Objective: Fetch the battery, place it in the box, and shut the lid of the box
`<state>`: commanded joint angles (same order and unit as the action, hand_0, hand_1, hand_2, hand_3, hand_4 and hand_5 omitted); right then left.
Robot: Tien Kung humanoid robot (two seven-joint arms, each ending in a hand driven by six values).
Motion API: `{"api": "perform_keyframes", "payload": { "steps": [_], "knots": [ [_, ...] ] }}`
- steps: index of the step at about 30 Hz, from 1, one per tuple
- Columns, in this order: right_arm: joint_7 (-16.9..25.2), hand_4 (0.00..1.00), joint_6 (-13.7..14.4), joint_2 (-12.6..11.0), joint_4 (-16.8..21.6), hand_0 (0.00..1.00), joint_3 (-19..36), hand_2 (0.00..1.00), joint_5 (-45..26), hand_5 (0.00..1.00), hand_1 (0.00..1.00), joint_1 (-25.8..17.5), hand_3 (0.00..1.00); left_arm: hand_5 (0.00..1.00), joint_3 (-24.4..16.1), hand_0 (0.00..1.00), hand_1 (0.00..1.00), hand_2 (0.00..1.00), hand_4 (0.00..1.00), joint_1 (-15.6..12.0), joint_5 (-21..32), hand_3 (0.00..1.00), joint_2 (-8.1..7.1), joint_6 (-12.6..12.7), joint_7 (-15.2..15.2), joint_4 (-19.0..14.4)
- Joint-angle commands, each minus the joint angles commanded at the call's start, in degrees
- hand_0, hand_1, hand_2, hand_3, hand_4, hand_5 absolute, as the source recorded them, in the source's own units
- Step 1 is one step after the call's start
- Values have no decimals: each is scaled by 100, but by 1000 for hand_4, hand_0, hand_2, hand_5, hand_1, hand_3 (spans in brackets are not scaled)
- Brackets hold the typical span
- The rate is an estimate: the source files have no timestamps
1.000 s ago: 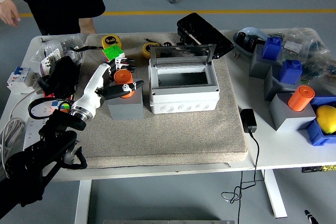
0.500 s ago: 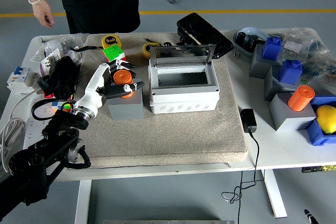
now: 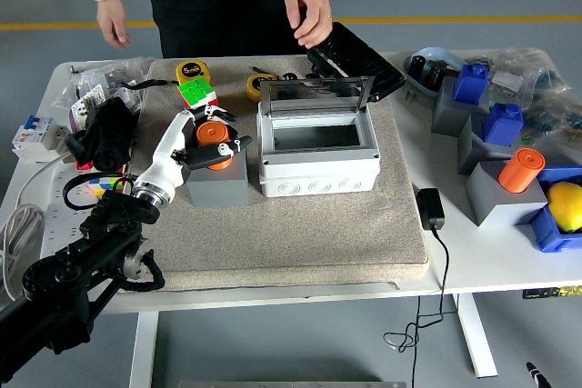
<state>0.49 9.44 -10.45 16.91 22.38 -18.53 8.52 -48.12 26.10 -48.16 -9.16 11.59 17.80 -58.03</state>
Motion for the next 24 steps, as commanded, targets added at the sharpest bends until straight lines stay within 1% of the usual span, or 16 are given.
{"api": "perform_keyframes", "payload": {
  "steps": [5,6,11,12,17,18,23,24],
  "knots": [
    [-3,998,-7,-1,-3,726,-16,655,-12,622,667,-3,597,2,8,393,321,297,701,22,69,282,18,-17,0,42],
    [-2,998,-7,-1,-2,726,-17,655,-11,622,667,-3,597,2,8,223,223,226,403,27,78,207,22,-19,2,44],
    [5,998,3,-1,2,726,-13,655,2,622,667,2,597,2,15,223,223,226,403,44,93,207,41,-22,-5,49],
    [6,998,5,-1,3,726,-12,655,6,622,667,3,597,2,17,166,196,205,325,47,92,194,43,-23,-9,50],
    [6,998,8,-1,2,726,-16,655,0,622,667,6,597,2,44,166,196,205,325,60,96,194,56,-37,-25,67],
    [5,998,8,-2,1,726,-19,654,-3,622,667,7,597,2,48,163,174,184,213,63,97,192,57,-36,-28,69],
    [17,998,20,-3,1,726,-11,654,1,622,667,5,597,2,38,163,174,184,213,62,91,192,56,-20,-8,45],
    [19,998,20,-3,1,726,-13,655,1,622,667,5,597,2,29,157,147,170,196,59,78,198,55,-20,-10,30]
  ]
}}
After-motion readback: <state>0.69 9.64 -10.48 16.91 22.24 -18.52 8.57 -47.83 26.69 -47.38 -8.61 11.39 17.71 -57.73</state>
